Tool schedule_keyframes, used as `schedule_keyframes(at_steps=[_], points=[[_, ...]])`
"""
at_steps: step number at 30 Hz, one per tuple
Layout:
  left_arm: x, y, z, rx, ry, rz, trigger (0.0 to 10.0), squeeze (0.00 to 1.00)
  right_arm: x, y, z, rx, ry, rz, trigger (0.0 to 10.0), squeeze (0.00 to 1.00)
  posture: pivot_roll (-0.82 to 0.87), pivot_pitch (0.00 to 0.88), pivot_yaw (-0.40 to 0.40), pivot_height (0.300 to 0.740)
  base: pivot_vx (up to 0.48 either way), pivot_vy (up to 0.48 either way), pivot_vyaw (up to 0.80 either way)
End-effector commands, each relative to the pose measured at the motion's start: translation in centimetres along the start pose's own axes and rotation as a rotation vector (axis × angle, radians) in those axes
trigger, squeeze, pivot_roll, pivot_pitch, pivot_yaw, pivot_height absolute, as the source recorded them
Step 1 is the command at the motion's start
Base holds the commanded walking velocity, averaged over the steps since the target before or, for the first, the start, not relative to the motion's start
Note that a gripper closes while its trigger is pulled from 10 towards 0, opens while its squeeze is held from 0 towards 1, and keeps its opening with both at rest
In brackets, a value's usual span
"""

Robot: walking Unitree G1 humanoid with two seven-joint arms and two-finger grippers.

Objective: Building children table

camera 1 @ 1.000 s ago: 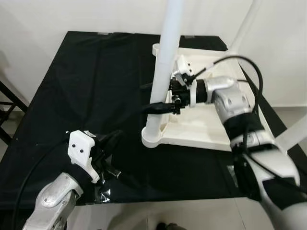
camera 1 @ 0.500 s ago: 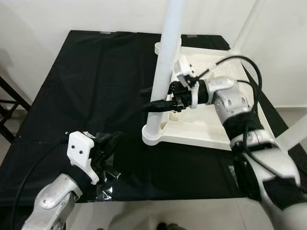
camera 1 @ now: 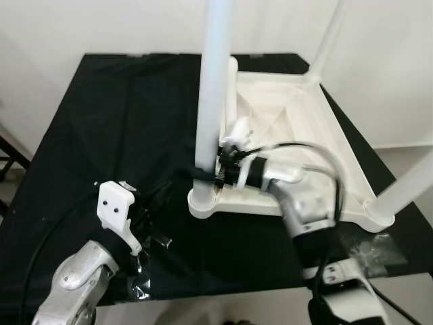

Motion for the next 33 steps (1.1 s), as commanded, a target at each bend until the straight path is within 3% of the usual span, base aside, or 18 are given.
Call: schedule_keyframes(at_steps=[1,4,6,15,16,17,18,25,33], points=[[-0.3,-0.3,-0.6,-0.040,0.007,0.018,10.0,0.00,0.4,-0.3,0.4,0.001,-0.010,-0.025,10.0,1.00,0.07,0.137,-0.094,0.740,0.000,0.000,0.00],[-0.5,-0.4,-0.6,-0.051,0.022,0.044,10.0,0.00,0.0,-1.0,0.4,-0.009,-0.006,-0.051,10.0,1.00,0.07,0.137,-0.096,0.740,0.000,0.000,0.00],[-1.4,-0.5,-0.2,-0.051,0.028,0.106,10.0,0.00,-1.0,-2.6,-0.1,-0.033,0.014,-0.095,10.0,1.00,0.06,0.132,-0.093,0.740,0.000,0.000,0.00],[-2.1,-0.1,0.2,-0.037,0.025,0.158,10.0,0.00,-3.3,-5.1,-1.3,-0.057,0.054,-0.120,10.0,1.00,0.05,0.117,-0.083,0.740,0.000,0.000,0.00],[-2.2,-0.1,0.2,-0.039,0.029,0.164,10.0,0.00,-3.9,-5.7,-1.4,-0.055,0.062,-0.115,10.0,0.61,0.04,0.112,-0.080,0.740,0.000,0.000,0.00],[-2.2,0.0,0.2,-0.041,0.031,0.167,10.0,0.00,-4.3,-6.1,-1.4,-0.054,0.068,-0.112,10.0,0.61,0.04,0.112,-0.080,0.740,0.000,0.000,0.00],[-2.2,0.0,0.2,-0.045,0.029,0.173,10.0,0.00,-4.5,-6.6,-1.8,-0.068,0.079,-0.133,10.0,0.00,0.04,0.108,-0.081,0.740,0.000,0.000,0.00],[-1.2,0.0,-0.4,-0.072,0.011,0.146,10.0,0.00,-4.7,-7.4,-2.6,-0.104,0.111,-0.231,10.0,0.00,0.03,0.109,-0.075,0.740,0.000,-0.039,0.00],[-0.4,0.0,-1.1,-0.092,-0.026,0.120,10.0,0.00,-5.3,-7.4,-2.2,-0.077,0.132,-0.216,10.0,0.00,0.03,0.112,-0.070,0.740,0.000,-0.425,0.00]])
Point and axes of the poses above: a point about 5 cm out from each wrist's last joint towards the gripper, its own y axis pointing out of the wrist towards the gripper, its own z axis along the axis of the wrist's last joint, x = y × z, the point moved 5 cm from there along y, pointing out of the wrist towards the gripper, and after that the axes turned 12 degrees about -y, right-handed, at the moved point
